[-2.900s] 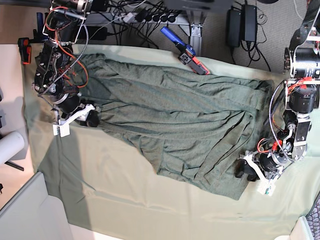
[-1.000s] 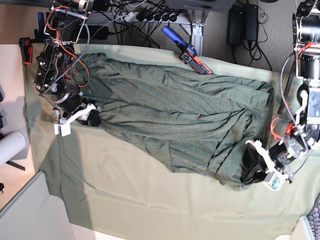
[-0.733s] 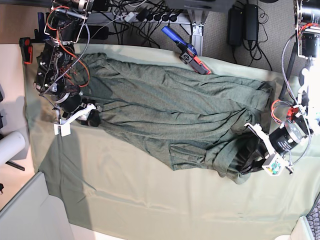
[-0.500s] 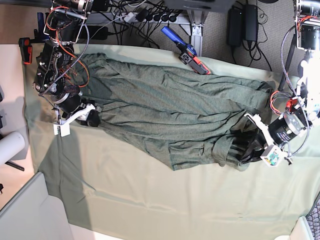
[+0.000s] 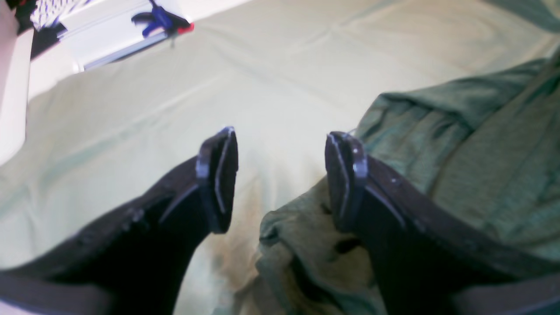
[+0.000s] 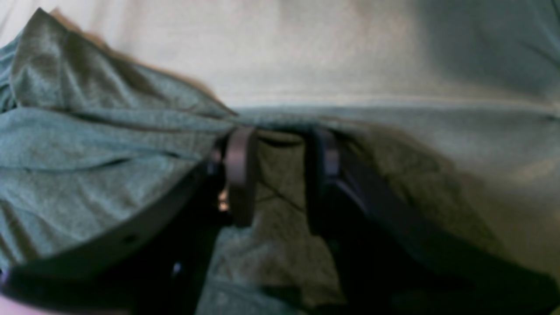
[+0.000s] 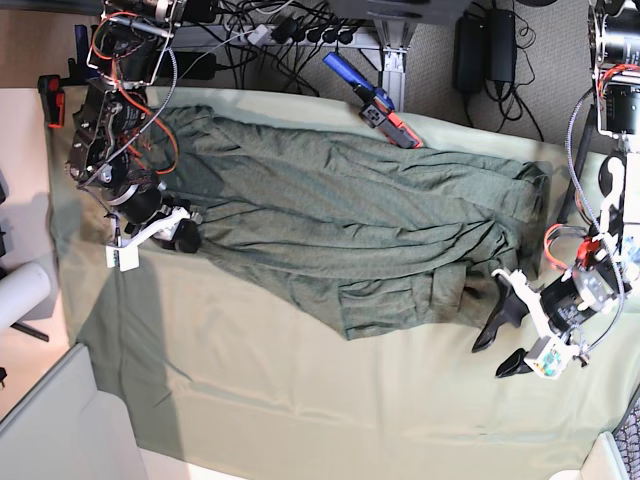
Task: Fold the T-shirt properly
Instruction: 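Lay the folded side down and reposition the left gripper along the hem, then release the right gripper and move it to the shirt's middle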
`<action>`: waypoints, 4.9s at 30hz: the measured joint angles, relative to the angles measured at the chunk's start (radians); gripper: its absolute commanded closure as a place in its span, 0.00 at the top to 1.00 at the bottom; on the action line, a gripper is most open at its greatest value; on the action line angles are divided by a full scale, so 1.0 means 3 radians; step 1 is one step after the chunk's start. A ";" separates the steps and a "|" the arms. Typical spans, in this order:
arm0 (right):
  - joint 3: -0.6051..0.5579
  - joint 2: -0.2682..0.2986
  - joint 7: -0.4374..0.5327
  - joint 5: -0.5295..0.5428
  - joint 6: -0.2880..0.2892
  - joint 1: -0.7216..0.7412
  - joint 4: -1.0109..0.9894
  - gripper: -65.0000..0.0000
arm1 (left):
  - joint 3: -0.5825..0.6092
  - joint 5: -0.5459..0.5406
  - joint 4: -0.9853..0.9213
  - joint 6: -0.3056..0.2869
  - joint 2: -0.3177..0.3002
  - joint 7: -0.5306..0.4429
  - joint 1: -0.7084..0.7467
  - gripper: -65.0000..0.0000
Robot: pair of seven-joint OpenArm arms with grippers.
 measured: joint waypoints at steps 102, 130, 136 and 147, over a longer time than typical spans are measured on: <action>-0.0144 -0.0093 -0.0402 0.0621 -0.0028 0.0261 0.0951 0.53 | 0.0851 0.0492 0.1114 -0.0056 -0.0928 0.0291 0.0963 0.58; -0.1354 -0.0815 0.0154 -0.0464 -0.0036 0.0951 -0.0454 0.00 | 0.0851 0.0254 0.1114 -0.0055 -0.0928 0.0413 0.0964 0.58; -0.1354 -0.0814 -0.0006 -0.0320 -0.0034 0.0949 -0.0380 0.00 | 0.0851 0.0270 0.1114 -0.0055 -0.0928 0.0402 0.0960 0.58; -0.1288 -0.0768 -0.0619 0.0052 -0.0033 0.0516 0.0951 0.00 | 0.0851 0.0548 0.1108 -0.0046 -0.0928 0.0388 0.0954 0.58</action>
